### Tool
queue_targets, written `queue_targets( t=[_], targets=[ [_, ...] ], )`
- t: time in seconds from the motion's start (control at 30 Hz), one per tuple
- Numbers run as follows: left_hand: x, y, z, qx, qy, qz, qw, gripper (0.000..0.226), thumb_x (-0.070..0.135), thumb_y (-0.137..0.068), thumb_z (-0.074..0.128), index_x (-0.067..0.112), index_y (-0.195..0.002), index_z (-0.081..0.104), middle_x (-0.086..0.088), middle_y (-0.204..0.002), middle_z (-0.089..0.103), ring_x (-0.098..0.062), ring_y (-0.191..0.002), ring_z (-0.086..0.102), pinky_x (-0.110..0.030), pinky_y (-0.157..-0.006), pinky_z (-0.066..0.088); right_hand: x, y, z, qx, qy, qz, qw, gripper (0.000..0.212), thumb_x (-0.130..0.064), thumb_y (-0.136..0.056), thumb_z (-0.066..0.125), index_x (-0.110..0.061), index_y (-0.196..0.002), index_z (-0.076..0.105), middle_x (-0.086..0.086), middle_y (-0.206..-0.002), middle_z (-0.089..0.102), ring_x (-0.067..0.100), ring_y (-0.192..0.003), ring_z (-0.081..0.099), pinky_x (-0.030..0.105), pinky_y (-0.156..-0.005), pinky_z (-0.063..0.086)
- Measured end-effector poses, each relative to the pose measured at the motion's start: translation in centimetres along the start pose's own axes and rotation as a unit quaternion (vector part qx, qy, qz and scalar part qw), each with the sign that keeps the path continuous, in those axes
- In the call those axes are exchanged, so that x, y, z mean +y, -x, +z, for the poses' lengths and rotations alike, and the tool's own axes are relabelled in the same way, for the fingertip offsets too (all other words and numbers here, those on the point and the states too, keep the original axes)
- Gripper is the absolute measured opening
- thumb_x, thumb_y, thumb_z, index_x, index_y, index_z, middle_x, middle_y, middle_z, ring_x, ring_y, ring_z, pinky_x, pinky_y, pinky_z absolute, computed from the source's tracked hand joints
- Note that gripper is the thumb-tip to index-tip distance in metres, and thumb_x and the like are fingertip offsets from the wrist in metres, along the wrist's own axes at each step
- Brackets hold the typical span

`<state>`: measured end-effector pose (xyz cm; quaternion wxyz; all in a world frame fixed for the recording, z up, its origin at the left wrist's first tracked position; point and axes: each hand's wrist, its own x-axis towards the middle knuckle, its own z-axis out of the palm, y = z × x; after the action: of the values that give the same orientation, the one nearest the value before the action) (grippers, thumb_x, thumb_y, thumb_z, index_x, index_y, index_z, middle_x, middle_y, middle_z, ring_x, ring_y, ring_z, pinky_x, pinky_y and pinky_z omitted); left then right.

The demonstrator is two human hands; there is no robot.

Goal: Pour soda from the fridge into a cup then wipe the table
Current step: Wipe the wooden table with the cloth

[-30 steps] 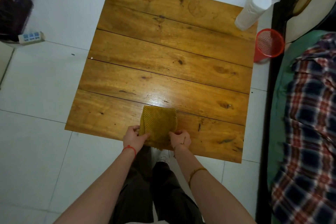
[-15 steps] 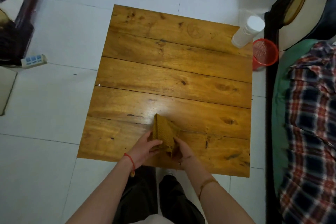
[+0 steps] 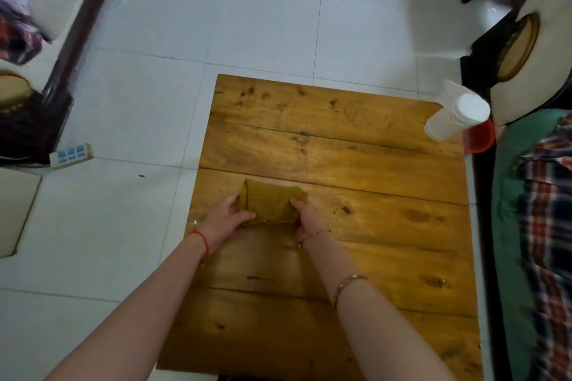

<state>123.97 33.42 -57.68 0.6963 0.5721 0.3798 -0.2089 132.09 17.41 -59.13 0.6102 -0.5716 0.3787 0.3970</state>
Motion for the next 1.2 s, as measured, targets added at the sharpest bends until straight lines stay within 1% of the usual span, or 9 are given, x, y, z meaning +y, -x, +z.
queue_targets(
  t=[0.07, 0.2, 0.37, 0.47, 0.6, 0.8, 0.93, 1.07, 1.2],
  targets=[
    [2.9, -2.6, -2.0, 0.012, -0.027, 0.031, 0.999, 0.065, 0.004, -0.088, 0.067, 0.018, -0.146, 0.04, -0.004, -0.127, 0.063, -0.02, -0.114, 0.063, -0.032, -0.091, 0.055, -3.3, -0.7, 3.1, -0.016, 0.005, -0.031, 0.999, 0.03, -0.012, -0.093, 0.061, -0.01, -0.122, 0.061, 0.011, -0.117, 0.066, 0.031, -0.108, 0.062, 0.05, -0.099, 0.05],
    [8.7, -7.2, -5.3, 0.036, -0.066, 0.103, 0.992, 0.064, -0.001, -0.09, 0.063, 0.019, -0.146, 0.038, -0.005, -0.12, 0.064, -0.021, -0.107, 0.065, -0.021, -0.074, 0.058, -9.0, -3.1, 8.6, -0.051, 0.01, -0.088, 0.995, 0.033, -0.007, -0.097, 0.052, -0.013, -0.129, 0.057, 0.011, -0.125, 0.062, 0.03, -0.114, 0.059, 0.05, -0.101, 0.048],
    [12.9, -13.5, -9.1, 0.066, -0.13, 0.157, 0.977, 0.072, 0.003, -0.091, 0.062, 0.022, -0.152, 0.028, -0.013, -0.139, 0.053, -0.03, -0.122, 0.057, -0.027, -0.078, 0.058, -13.2, -7.2, 13.6, -0.085, 0.023, -0.121, 0.989, 0.049, -0.006, -0.098, 0.048, -0.022, -0.144, 0.044, 0.008, -0.134, 0.055, 0.029, -0.118, 0.055, 0.051, -0.102, 0.047],
    [13.9, -16.5, -10.5, 0.083, -0.169, 0.179, 0.966, 0.071, 0.004, -0.092, 0.061, 0.025, -0.151, 0.028, -0.017, -0.132, 0.056, -0.029, -0.112, 0.062, -0.025, -0.074, 0.059, -14.6, -10.1, 15.5, -0.096, 0.041, -0.131, 0.986, 0.054, -0.006, -0.096, 0.049, -0.024, -0.146, 0.041, 0.006, -0.139, 0.053, 0.029, -0.122, 0.053, 0.054, -0.102, 0.047],
    [13.6, -19.1, -11.7, 0.099, -0.228, 0.16, 0.955, 0.074, 0.007, -0.091, 0.062, 0.03, -0.152, 0.027, -0.016, -0.125, 0.06, -0.029, -0.097, 0.067, -0.043, -0.085, 0.059, -15.3, -12.1, 16.6, -0.087, 0.07, -0.12, 0.986, 0.057, -0.002, -0.095, 0.048, -0.027, -0.146, 0.042, 0.007, -0.143, 0.049, 0.03, -0.128, 0.048, 0.05, -0.099, 0.047],
    [12.4, -19.1, -11.5, 0.143, -0.234, 0.145, 0.951, 0.076, 0.01, -0.09, 0.066, 0.031, -0.152, 0.029, -0.012, -0.137, 0.053, -0.018, -0.085, 0.066, -0.041, -0.089, 0.058, -14.6, -11.6, 15.2, -0.051, 0.08, -0.116, 0.989, 0.044, 0.0, -0.097, 0.045, -0.016, -0.137, 0.047, 0.01, -0.12, 0.055, 0.025, -0.106, 0.056, 0.038, -0.08, 0.057],
    [12.0, -17.6, -10.9, 0.179, -0.231, 0.151, 0.944, 0.075, 0.015, -0.09, 0.069, 0.024, -0.152, 0.028, -0.011, -0.139, 0.053, -0.025, -0.097, 0.065, -0.045, -0.097, 0.053, -13.9, -11.5, 13.8, -0.025, 0.134, -0.143, 0.98, 0.036, -0.006, -0.098, 0.048, -0.012, -0.133, 0.049, 0.005, -0.099, 0.059, 0.019, -0.091, 0.059, 0.038, -0.089, 0.056],
    [11.2, -15.5, -10.4, 0.202, -0.261, 0.151, 0.932, 0.068, 0.013, -0.092, 0.065, 0.019, -0.151, 0.031, -0.011, -0.141, 0.051, -0.017, -0.096, 0.057, -0.034, -0.094, 0.048, -13.3, -10.8, 12.5, 0.026, 0.302, -0.21, 0.93, 0.038, -0.016, -0.098, 0.05, -0.011, -0.135, 0.049, 0.0, -0.103, 0.059, 0.014, -0.085, 0.057, 0.037, -0.086, 0.057],
    [9.9, -12.4, -10.1, 0.214, -0.314, 0.159, 0.911, 0.058, 0.015, -0.094, 0.061, 0.016, -0.148, 0.038, -0.013, -0.14, 0.05, -0.025, -0.108, 0.058, -0.037, -0.095, 0.049, -12.2, -8.9, 10.7, 0.066, 0.473, -0.311, 0.822, 0.029, -0.017, -0.095, 0.05, -0.014, -0.122, 0.058, 0.006, -0.114, 0.062, 0.019, -0.093, 0.058, 0.028, -0.079, 0.052]
  ],
)
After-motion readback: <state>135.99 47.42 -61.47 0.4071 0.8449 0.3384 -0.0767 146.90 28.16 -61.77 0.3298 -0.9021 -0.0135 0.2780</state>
